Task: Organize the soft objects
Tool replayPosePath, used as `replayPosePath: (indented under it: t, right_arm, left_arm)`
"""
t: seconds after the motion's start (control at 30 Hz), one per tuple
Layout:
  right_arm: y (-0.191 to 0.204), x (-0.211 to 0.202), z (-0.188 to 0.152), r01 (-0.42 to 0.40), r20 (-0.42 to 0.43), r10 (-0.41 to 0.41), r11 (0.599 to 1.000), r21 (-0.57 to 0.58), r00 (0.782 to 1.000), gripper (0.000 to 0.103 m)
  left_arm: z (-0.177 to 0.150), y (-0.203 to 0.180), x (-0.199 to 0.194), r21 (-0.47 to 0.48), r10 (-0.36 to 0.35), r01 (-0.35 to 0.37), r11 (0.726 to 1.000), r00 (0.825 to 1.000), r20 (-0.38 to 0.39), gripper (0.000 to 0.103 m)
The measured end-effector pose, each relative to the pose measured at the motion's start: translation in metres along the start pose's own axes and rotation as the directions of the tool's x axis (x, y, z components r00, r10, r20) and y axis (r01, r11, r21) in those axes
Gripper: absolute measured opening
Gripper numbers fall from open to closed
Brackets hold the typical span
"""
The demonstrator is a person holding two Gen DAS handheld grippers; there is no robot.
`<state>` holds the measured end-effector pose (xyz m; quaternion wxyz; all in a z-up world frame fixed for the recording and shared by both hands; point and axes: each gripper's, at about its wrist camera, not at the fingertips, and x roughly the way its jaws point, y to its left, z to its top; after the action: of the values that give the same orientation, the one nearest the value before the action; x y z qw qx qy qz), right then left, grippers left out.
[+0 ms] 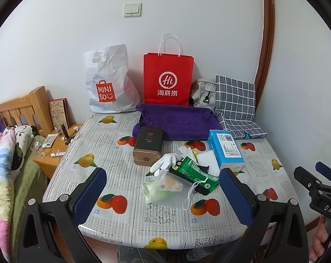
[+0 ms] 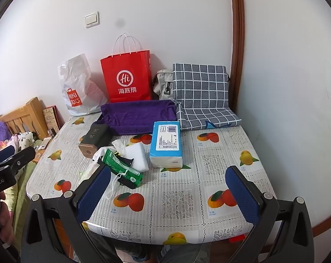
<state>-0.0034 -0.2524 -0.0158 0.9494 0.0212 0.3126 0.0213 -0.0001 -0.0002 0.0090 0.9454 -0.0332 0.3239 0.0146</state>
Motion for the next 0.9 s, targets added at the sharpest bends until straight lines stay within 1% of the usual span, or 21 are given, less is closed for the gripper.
replayPosePath:
  t: [0.4, 0.5, 0.9]
  right_arm:
    - [0.0013, -0.0008, 0.0008, 0.000, 0.002, 0.000, 1.000, -0.003, 1.000, 0.103]
    - [0.0014, -0.0023, 0.0013, 0.012, 0.006, -0.012, 1.000, -0.005, 1.000, 0.103]
    - [0.0028, -0.0036, 0.0003, 0.005, 0.010, -0.005, 1.000, -0.007, 1.000, 0.103]
  left_arm:
    - [-0.0034, -0.0006, 0.0003, -0.003, -0.008, 0.008, 1.000, 1.000, 0.007, 0.103]
    - [-0.0034, -0.0007, 0.0001, -0.004, -0.007, 0.007, 1.000, 1.000, 0.008, 0.103]
    - [-0.0029, -0.0009, -0.0001, -0.002, -0.008, 0.008, 1.000, 1.000, 0.009, 0.103]
